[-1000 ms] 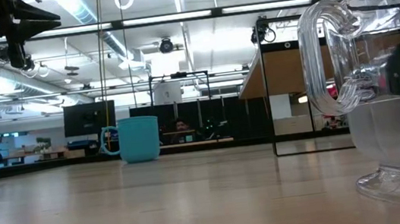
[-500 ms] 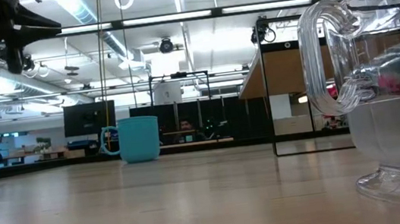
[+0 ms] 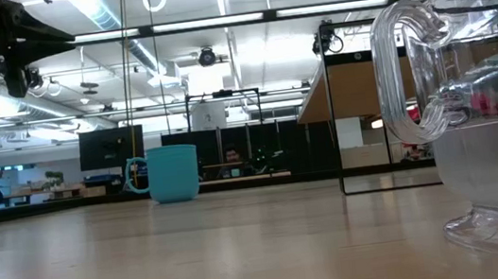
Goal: Stack small to large cups/mugs on shelf
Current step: Put the transparent cup on the shelf
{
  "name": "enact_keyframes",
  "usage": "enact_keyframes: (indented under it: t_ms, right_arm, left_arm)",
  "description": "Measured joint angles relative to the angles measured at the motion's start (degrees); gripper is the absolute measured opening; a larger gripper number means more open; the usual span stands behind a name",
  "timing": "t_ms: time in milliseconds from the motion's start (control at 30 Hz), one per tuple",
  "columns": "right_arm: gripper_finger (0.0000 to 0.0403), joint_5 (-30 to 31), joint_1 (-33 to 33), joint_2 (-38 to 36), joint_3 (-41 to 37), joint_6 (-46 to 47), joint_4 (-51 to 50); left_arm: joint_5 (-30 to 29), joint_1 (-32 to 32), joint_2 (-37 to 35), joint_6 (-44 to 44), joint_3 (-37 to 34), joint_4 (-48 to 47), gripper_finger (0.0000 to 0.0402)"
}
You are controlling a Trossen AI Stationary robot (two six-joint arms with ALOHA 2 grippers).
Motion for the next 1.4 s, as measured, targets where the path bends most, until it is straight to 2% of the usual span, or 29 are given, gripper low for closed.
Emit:
enact_keyframes:
  t_ms: [300,833,967,1133,1400]
  right_arm:
    - [0.0050,-0.5,0.0,1.9,0.0,-1.0,-3.9]
    - [0.0050,-0.9,1.4,2.1,0.0,-2.5,-1.7]
    - [0.0050,-0.6,1.4,3.1,0.0,-5.8,2.6]
    - [0.0050,4.2,2.2,2.4,0.0,-6.3,3.1]
    - [0.0050,4.2,1.1,0.0,0.0,-13.2,3.6]
  left_arm:
    - [0.6,0.0,0.0,0.0,0.0,-0.9,0.0063]
    - [0.7,0.0,0.0,-0.1,0.0,-1.2,0.0068]
    - [0.7,0.0,0.0,-0.1,0.0,-2.2,0.0067]
    - [0.7,0.0,0.0,-0.1,0.0,-3.9,0.0070]
    - [0.8,0.0,0.0,0.0,0.0,-3.8,0.0069]
